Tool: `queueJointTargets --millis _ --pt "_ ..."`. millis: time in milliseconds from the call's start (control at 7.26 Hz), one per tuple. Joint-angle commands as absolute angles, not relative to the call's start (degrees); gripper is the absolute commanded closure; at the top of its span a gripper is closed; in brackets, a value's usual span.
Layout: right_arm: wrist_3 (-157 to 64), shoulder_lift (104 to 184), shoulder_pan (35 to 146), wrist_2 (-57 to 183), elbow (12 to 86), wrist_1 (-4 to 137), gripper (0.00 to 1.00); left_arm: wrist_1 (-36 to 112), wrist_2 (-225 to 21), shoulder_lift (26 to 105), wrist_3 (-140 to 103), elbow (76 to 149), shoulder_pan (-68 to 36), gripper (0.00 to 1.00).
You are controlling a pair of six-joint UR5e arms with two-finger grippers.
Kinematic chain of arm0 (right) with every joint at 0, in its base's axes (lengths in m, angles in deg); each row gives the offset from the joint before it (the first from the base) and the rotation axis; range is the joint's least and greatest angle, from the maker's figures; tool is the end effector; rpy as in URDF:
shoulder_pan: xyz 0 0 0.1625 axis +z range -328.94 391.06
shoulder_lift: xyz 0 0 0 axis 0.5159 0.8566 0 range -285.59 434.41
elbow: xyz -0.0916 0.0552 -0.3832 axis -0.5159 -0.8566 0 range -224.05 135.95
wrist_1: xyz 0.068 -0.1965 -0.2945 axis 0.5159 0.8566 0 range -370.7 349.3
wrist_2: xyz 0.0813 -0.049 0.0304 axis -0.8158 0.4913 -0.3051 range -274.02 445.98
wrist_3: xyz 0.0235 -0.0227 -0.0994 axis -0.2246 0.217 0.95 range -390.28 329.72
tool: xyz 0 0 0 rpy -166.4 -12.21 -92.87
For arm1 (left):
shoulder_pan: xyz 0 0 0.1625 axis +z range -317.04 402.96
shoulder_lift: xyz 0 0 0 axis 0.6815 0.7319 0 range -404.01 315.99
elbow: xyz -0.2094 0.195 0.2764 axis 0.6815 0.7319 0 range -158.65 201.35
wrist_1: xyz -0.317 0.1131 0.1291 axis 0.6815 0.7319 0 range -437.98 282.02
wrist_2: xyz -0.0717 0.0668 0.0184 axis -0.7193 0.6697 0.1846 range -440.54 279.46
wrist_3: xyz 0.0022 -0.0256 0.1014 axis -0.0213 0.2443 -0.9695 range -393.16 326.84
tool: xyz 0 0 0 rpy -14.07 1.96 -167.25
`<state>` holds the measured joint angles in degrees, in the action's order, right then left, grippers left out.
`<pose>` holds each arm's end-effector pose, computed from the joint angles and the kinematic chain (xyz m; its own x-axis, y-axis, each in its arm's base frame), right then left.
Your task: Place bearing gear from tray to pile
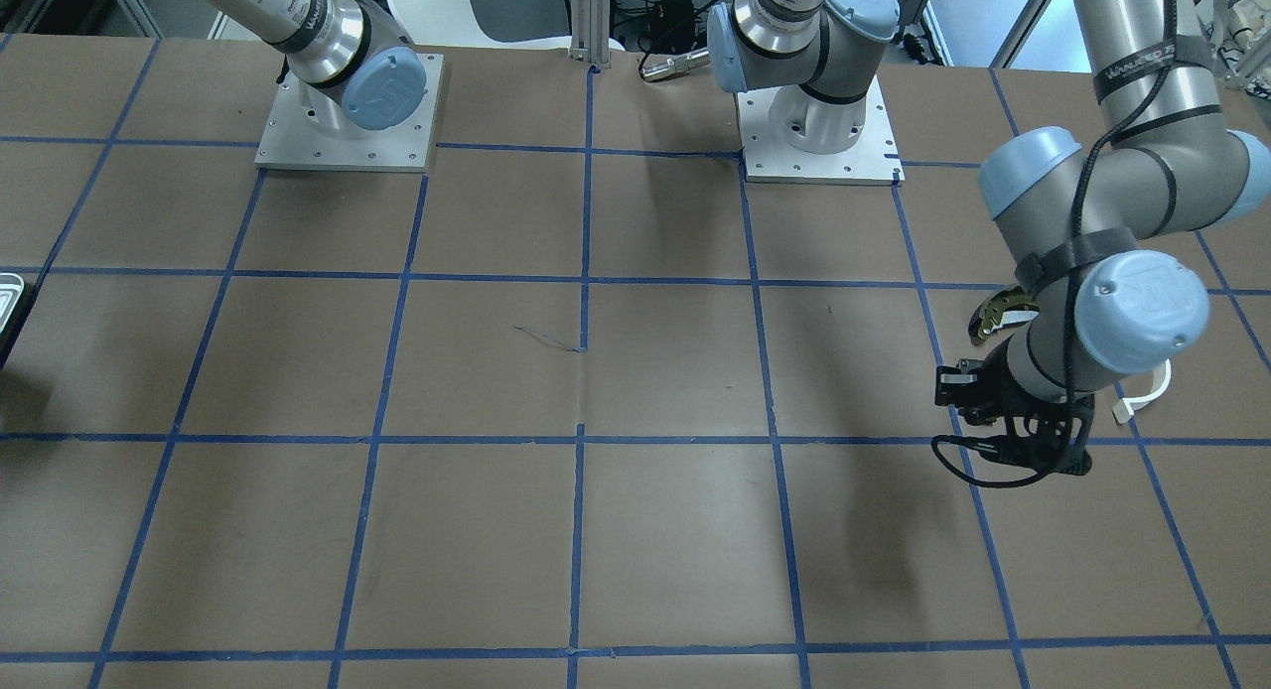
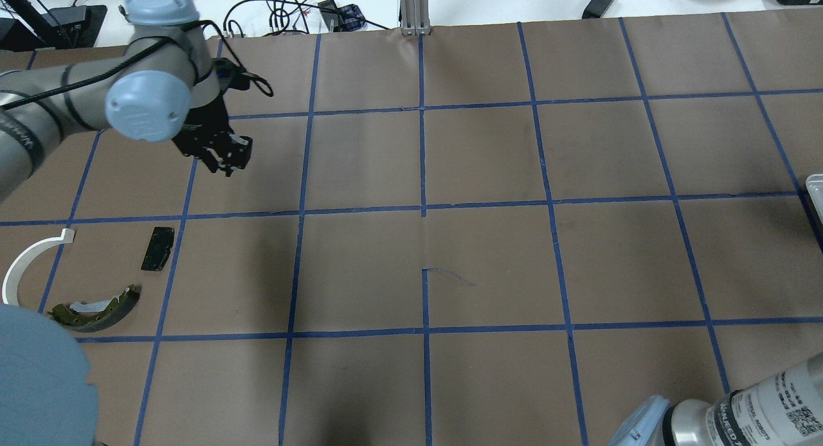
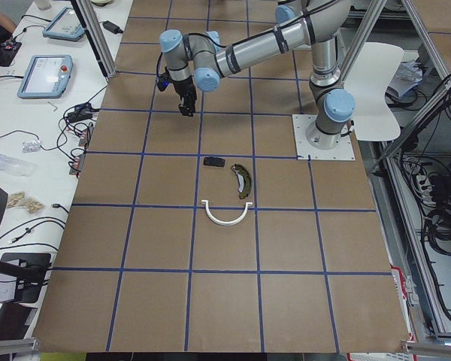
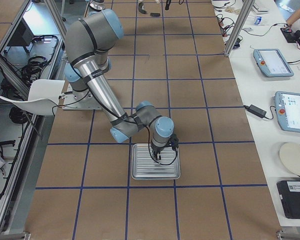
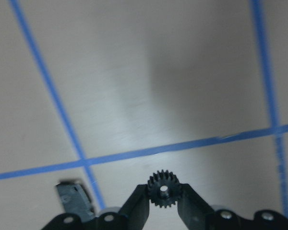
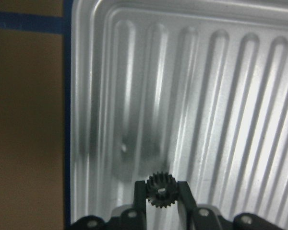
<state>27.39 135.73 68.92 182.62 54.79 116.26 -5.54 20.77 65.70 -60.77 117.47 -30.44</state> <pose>-0.3640 -0.4364 0.2026 -0.9936 -0.0995 0.0536 -0.0936 0.9903 0.1029 0.0404 -0.5301 0.2752 -0.9709 0.2151 -0.1054 0.1885 0.9577 0.2175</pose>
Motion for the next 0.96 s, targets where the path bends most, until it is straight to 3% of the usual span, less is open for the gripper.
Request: queueJointTargets --millis 0,276,827 --pt "22.3 143.0 71.5 181.6 55.7 109.4 1.00 -9.1 20.1 65.9 -71.7 120.3 -20.4 1.00" --pt "8.3 150.6 82.7 181.6 56.3 98.8 1.00 -14.2 16.1 67.2 -76.3 121.7 -17.1 1.00" --pt "-34.7 151.7 116.2 177.2 58.4 97.6 1.00 -17.1 16.0 69.1 -79.2 126.3 -12.3 1.00"
